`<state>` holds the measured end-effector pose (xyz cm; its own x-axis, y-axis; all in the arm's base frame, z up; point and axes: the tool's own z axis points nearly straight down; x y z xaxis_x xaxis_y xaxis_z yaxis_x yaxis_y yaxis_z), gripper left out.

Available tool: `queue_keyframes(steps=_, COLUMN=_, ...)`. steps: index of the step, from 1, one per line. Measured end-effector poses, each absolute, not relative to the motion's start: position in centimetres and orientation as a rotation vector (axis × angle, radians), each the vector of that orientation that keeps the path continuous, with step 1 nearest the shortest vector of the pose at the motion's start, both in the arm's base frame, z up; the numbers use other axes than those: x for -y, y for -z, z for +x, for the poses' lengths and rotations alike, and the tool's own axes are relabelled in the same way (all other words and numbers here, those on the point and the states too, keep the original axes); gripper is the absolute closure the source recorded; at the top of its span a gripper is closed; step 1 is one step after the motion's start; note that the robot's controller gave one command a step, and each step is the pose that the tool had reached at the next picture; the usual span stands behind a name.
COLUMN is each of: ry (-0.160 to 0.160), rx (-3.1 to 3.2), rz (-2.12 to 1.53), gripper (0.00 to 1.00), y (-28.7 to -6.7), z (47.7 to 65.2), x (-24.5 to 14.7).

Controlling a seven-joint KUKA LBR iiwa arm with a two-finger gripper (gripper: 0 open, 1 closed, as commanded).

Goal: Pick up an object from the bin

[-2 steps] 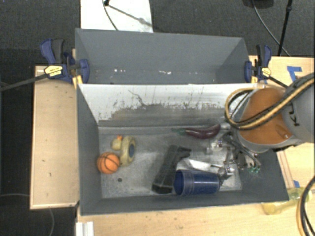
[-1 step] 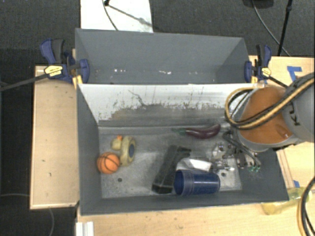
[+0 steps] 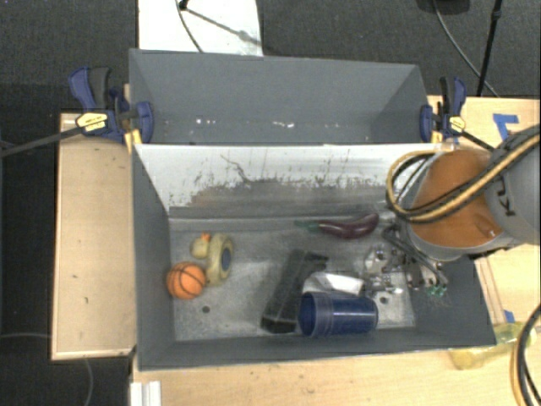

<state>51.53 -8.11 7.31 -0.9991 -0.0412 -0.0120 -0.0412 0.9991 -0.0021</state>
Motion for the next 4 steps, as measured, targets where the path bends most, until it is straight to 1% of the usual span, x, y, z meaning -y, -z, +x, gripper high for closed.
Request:
queue_keyframes(steps=1, ry=-0.001, rx=-3.144, rz=-0.065, gripper=1.0, y=-10.6, z=51.3, x=8.1)
queue_keyframes(steps=2, ry=0.0, rx=-3.139, rz=-0.082, gripper=0.0, y=-12.4, z=51.5, x=8.1)
queue_keyframes(steps=3, ry=0.0, rx=-3.139, rz=-0.086, gripper=0.0, y=-12.1, z=51.5, x=8.0)
queue_keyframes(steps=4, ry=0.006, rx=-3.109, rz=-0.4, gripper=1.0, y=-7.4, z=51.9, x=6.8)
